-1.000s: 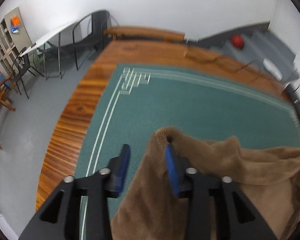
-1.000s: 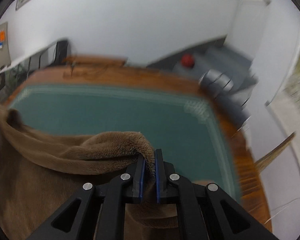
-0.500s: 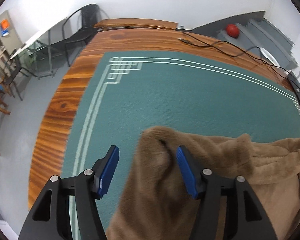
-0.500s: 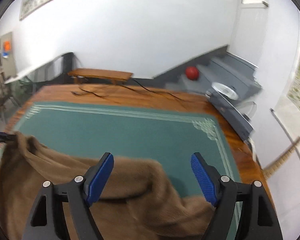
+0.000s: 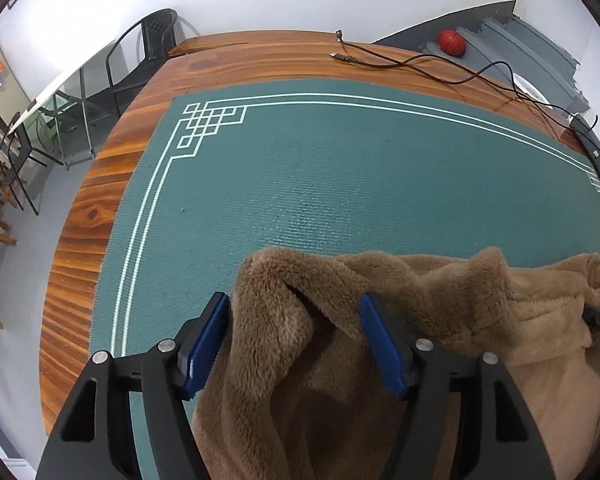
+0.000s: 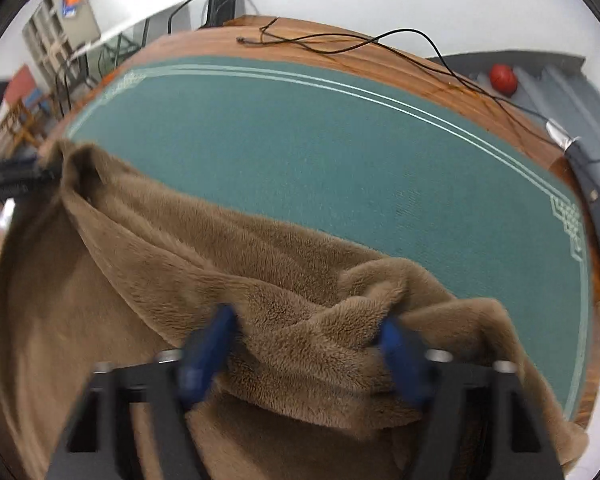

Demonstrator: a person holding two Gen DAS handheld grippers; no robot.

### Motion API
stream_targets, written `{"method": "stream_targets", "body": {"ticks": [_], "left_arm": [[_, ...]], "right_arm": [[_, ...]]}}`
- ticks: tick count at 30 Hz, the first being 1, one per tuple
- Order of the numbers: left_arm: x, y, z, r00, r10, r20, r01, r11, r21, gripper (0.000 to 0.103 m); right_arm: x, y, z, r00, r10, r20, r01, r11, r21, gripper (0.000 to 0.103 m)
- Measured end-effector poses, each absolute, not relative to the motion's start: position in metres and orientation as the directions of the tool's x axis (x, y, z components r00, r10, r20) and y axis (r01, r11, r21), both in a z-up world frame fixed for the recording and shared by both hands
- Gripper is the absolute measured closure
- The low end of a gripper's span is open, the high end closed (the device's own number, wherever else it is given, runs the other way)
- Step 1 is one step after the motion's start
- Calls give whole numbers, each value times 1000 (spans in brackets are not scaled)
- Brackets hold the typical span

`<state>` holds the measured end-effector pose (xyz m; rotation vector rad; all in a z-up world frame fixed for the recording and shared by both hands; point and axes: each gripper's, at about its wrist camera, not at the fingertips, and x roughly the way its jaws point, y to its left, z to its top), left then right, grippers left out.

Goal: Fold clothes
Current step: 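Lower the fleece onto the table and open both grippers to spread it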

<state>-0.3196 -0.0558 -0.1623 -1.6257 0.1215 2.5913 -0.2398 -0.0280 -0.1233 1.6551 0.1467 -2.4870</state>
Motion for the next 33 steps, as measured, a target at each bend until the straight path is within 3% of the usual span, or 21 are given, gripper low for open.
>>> {"method": "stream_targets", "body": {"ticks": [2, 4, 9, 11, 12, 13, 14, 15, 18, 20, 33], "left_arm": [[-323, -54, -164, -434, 30, -900, -106, -994, 17, 31], [-327, -53, -161, -446, 34, -895, -89, -996, 6, 31], [-340, -55, -150, -493, 46, -869, -16, -999, -44, 31], [-347, -53, -149, -493, 46, -869, 2, -999, -54, 31], [-350, -51, -151, -480, 45, -876, -3, -999, -49, 31], [-354, -47, -156, -462, 32, -886, -14, -999, -29, 31], [-357, -44, -161, -444, 17, -896, -25, -1000, -7, 31], [-358, -42, -166, -430, -5, -903, -34, -999, 22, 31], [-352, -50, -166, -426, 9, -905, -44, -999, 10, 31], [-345, -63, -158, -428, 37, -903, -19, -999, -32, 31], [-194, -176, -105, -424, 21, -905, 80, -995, -61, 29]], "right_arm": [[-243, -28, -118, -405, -76, -911, 175, -984, 5, 72], [-247, -33, -109, -463, -46, -885, 163, -986, -34, 77], [-254, -36, -75, -677, 115, -727, 36, -981, -189, 78], [-264, -38, -78, -693, 141, -707, 15, -978, -209, 77], [-273, -36, -88, -671, 135, -729, 24, -979, -203, 76], [-281, -34, -97, -648, 130, -750, 32, -980, -197, 67], [-290, -32, -109, -612, 131, -780, 36, -981, -193, 51], [-292, -29, -115, -586, 131, -799, 34, -982, -186, 45], [-280, -20, -112, -592, 104, -799, 22, -989, -145, 42], [-264, -19, -97, -626, 85, -775, 16, -992, -122, 27], [-121, -68, -99, -494, -143, -857, 223, -974, 34, 25]]}}
